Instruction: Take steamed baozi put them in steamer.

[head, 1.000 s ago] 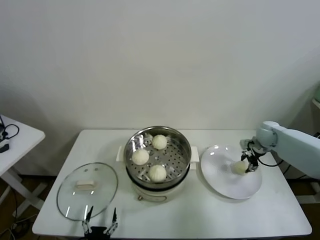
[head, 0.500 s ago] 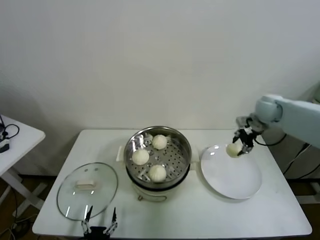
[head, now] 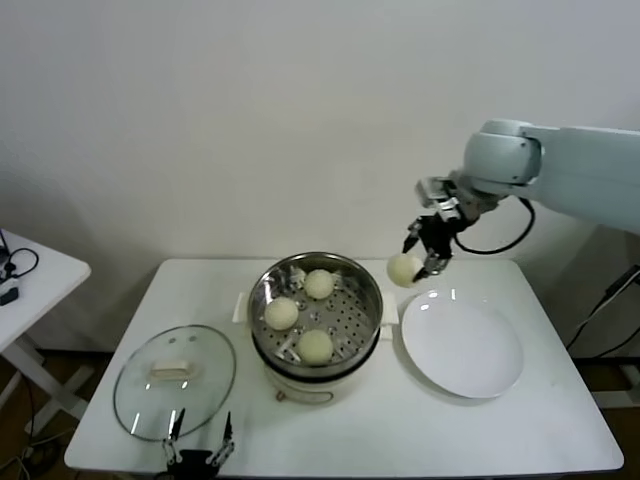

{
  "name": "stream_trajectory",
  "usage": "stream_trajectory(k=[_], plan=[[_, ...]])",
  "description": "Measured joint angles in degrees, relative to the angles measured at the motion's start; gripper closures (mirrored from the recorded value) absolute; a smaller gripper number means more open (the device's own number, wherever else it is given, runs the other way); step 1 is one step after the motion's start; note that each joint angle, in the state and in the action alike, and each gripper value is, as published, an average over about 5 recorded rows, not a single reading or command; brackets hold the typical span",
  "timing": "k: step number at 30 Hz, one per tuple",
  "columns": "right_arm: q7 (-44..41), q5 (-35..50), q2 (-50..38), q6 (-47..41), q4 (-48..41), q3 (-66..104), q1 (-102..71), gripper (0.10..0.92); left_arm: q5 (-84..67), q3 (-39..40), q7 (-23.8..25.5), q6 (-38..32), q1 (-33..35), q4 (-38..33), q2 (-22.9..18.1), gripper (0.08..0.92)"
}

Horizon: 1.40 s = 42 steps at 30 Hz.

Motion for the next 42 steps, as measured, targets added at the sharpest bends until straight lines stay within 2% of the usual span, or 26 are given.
stream_trajectory(k=[19,32,35,42], plan=[[8.01,-5.81,9.14,-6.67,-2.51,7.83,-16.79,0.406,-0.53,-0.05,0.08,0.13,-1.12,1.38,0.27,0.177],[10.10,-8.45,10.92,-7.64,-4.93,11.49,-24.34,0.404,-0.55,-0.05,0.06,-0.11,-1.07,1.64,0.19,0.177],[10.27,-8.64,10.87,-7.57,-4.92,11.90,-24.85,0.374,-0.56,-0.07,0.04,-0.23,-1.04,1.58,0.16,0.177],[9.40,-6.33,9.95,-6.66,-4.52,11.20,-22.08,0.217,-0.73,-0.19,0.00,-0.22,-1.08,1.13,0.17,0.177]])
